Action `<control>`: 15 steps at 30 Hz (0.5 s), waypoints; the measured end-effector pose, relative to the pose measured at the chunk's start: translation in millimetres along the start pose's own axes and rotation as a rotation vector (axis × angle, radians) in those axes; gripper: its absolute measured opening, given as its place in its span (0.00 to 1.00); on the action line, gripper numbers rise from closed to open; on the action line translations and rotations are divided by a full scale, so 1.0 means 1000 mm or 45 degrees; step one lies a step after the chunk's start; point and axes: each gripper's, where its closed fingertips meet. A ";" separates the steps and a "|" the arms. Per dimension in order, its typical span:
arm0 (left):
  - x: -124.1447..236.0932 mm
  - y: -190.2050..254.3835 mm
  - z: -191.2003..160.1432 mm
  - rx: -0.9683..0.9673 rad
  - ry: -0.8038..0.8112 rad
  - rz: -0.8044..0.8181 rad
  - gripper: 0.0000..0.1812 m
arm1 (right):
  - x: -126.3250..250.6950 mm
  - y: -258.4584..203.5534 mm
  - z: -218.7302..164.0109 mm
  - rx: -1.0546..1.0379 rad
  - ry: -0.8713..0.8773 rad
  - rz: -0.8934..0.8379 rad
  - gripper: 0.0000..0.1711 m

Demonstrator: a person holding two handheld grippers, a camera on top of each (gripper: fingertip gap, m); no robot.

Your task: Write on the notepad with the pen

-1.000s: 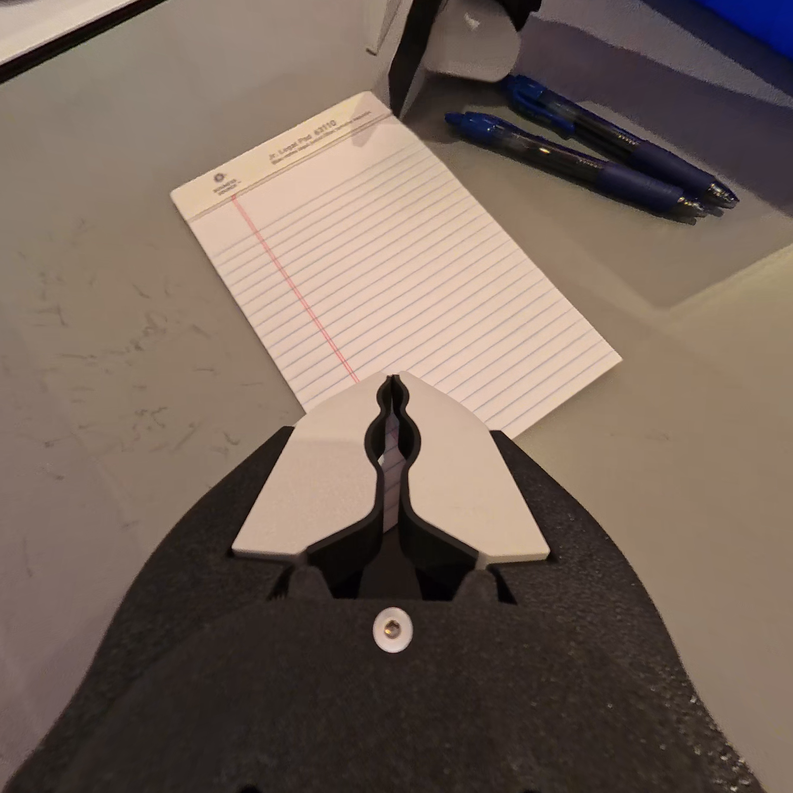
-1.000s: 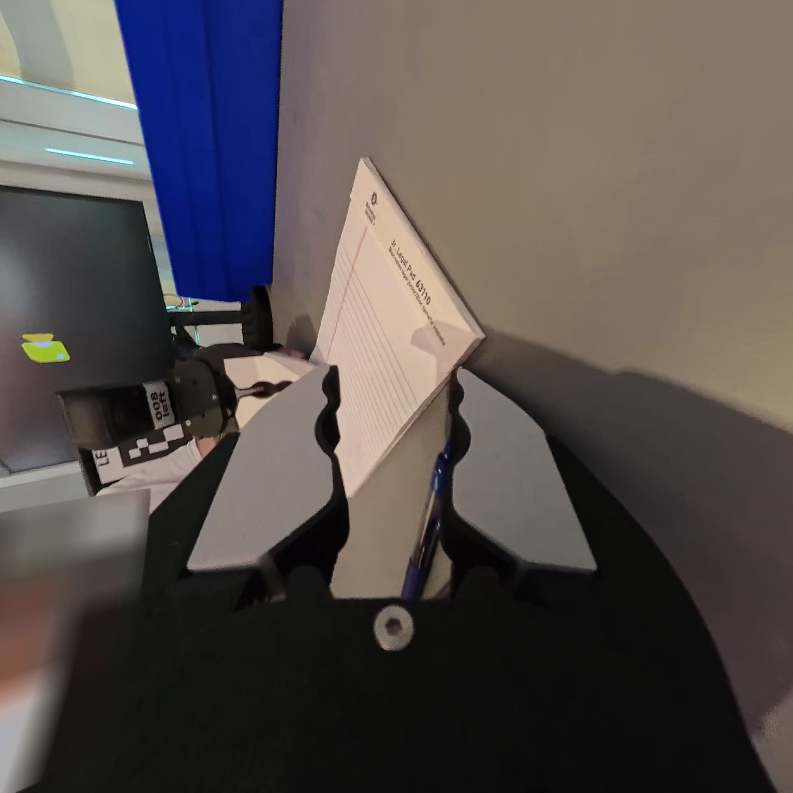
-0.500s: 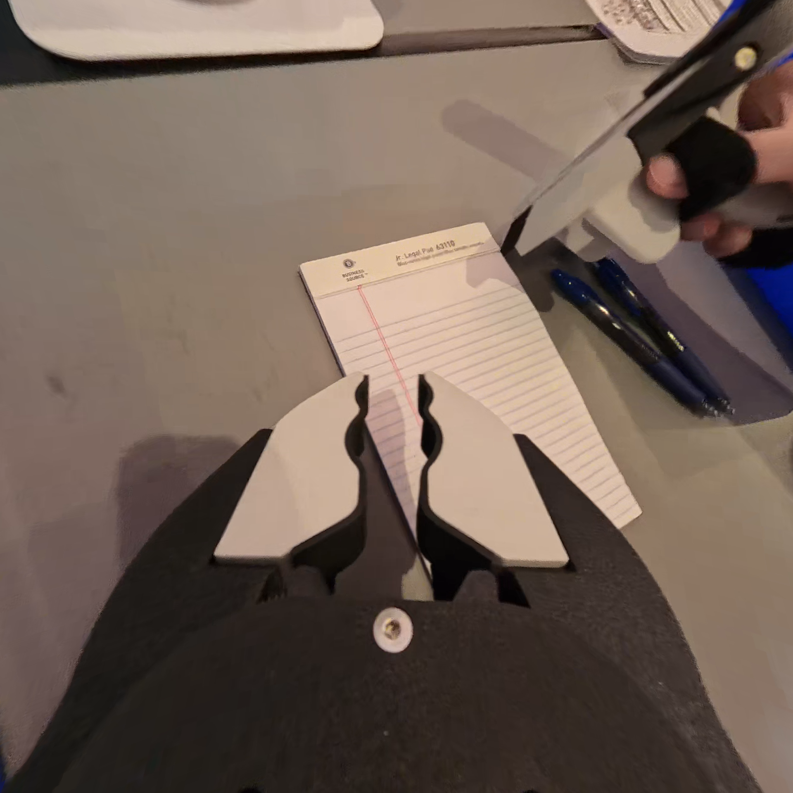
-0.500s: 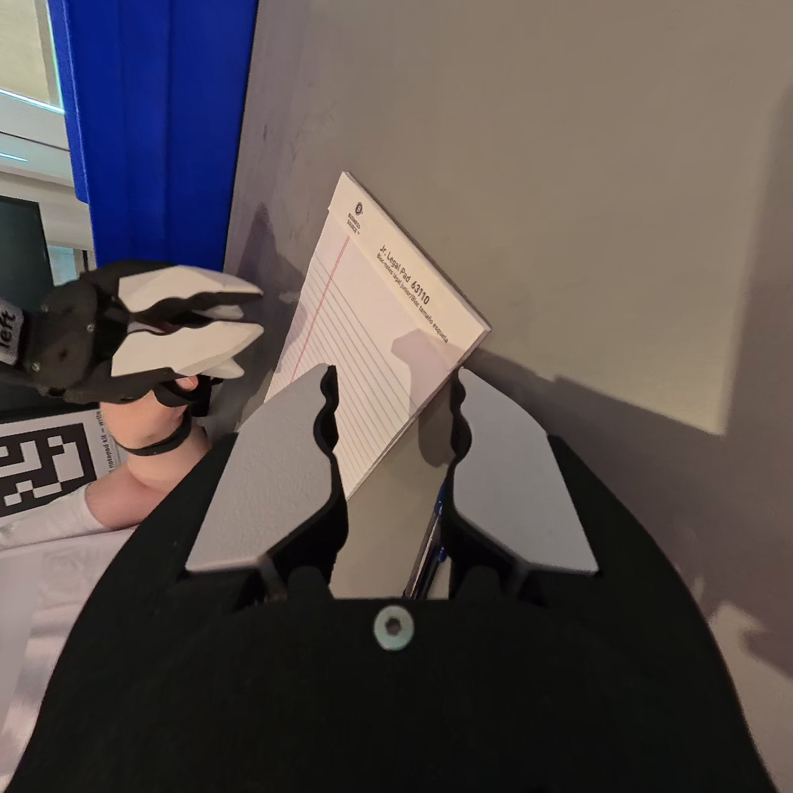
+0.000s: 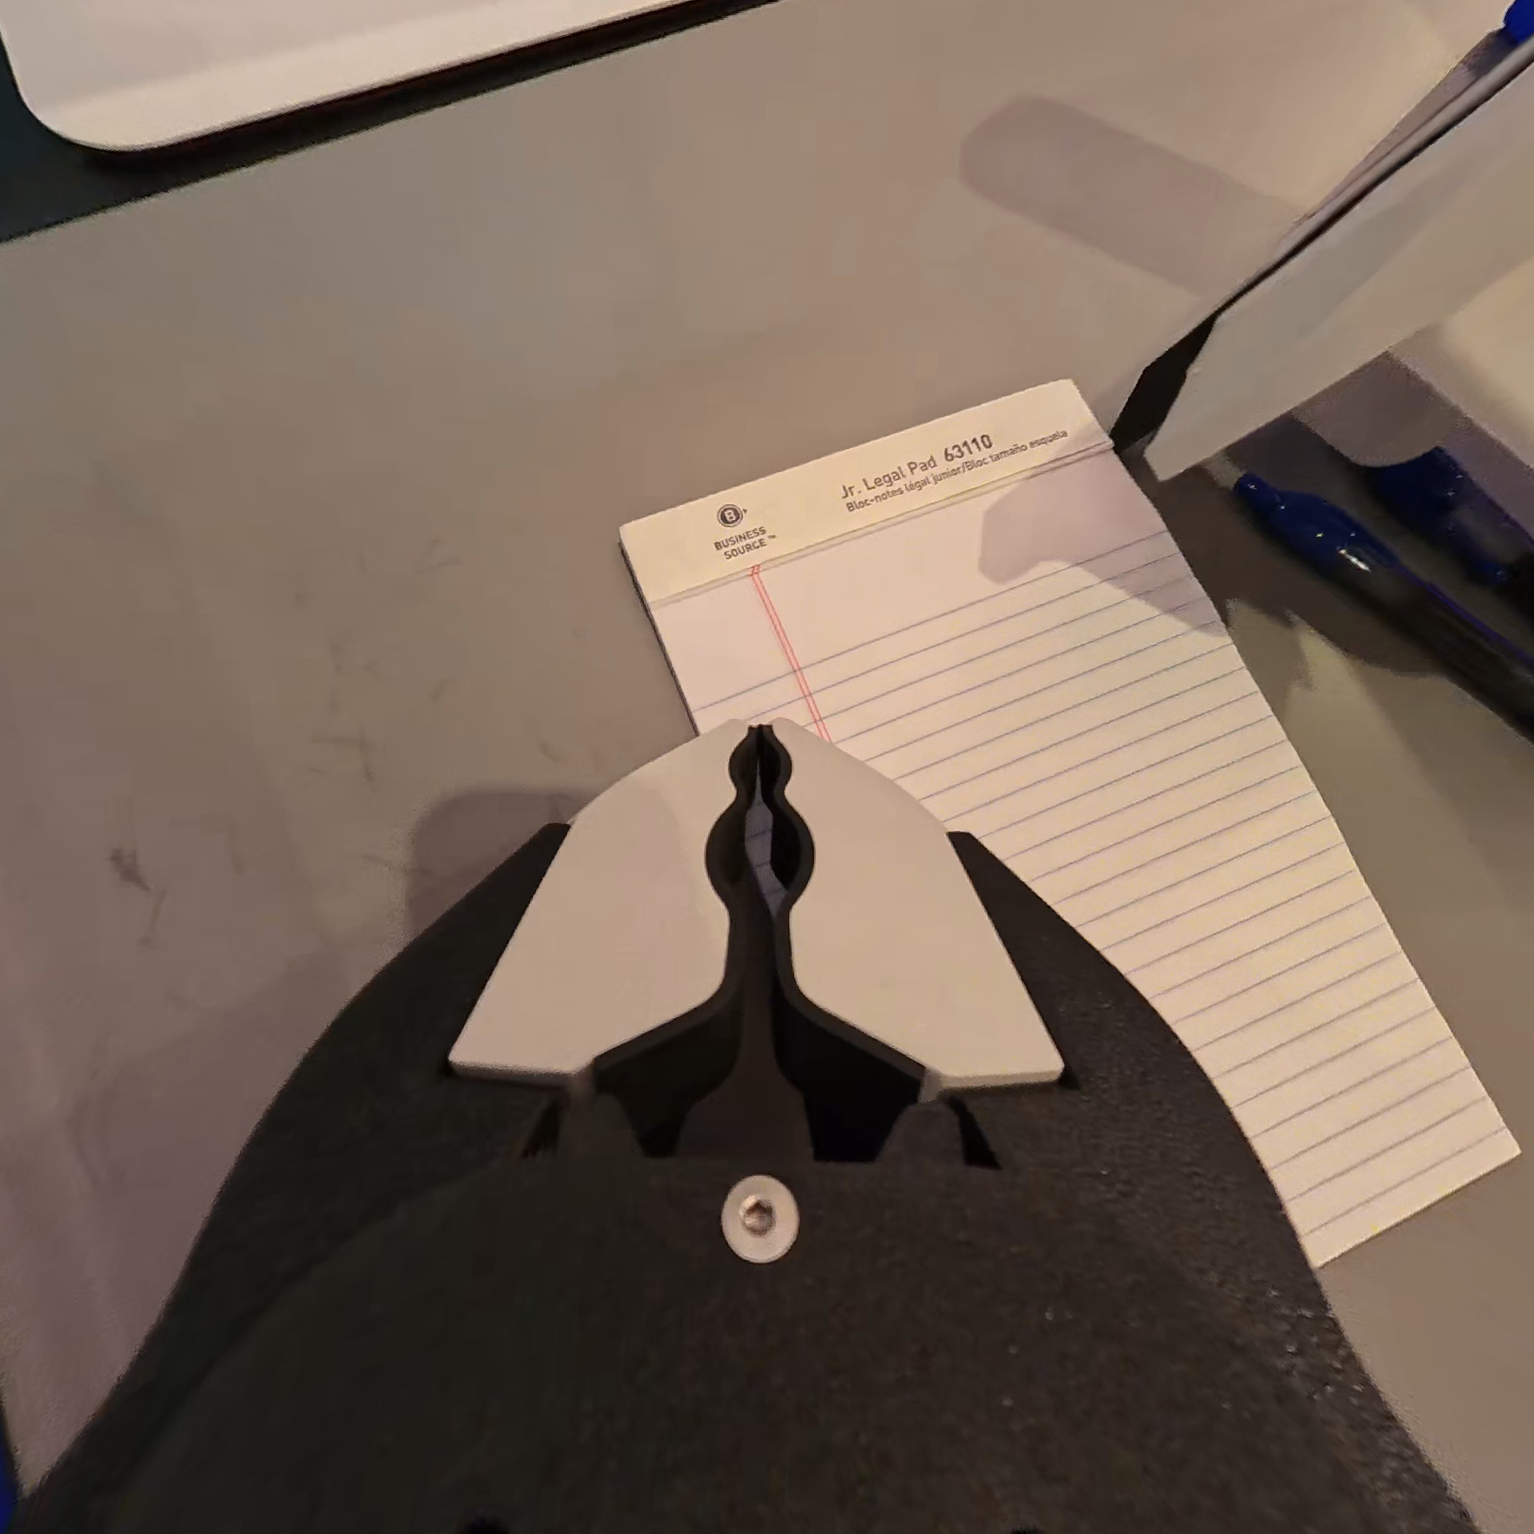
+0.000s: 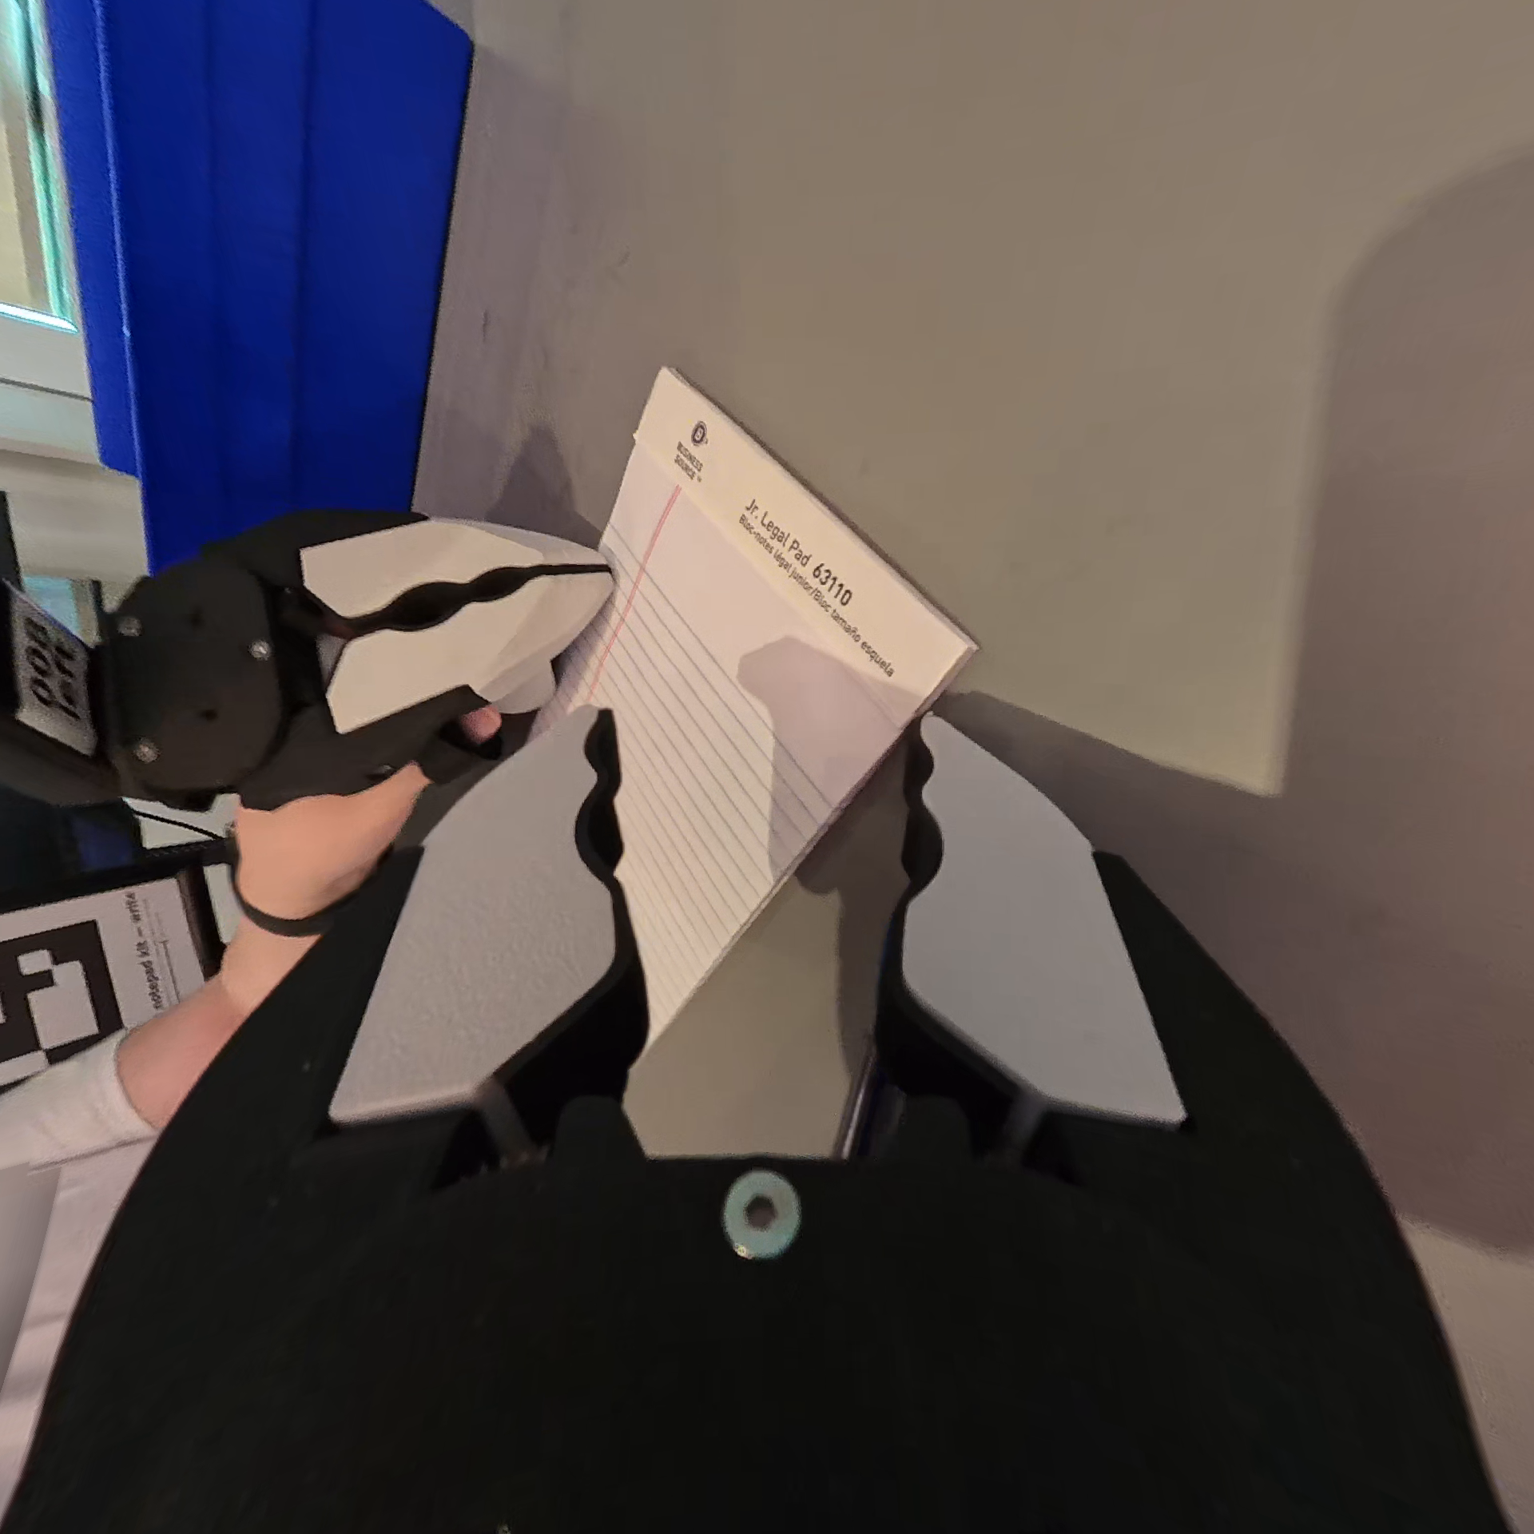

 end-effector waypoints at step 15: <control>0.000 0.002 0.000 0.016 0.016 -0.064 0.00 | 0.008 -0.014 0.017 -0.295 0.340 0.233 0.48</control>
Point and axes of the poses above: each gripper's, where its closed fingertips meet, x back along the fingers, z out of its top, y = z × x across the jaws, and after that the axes turned 5 degrees about y, right-handed
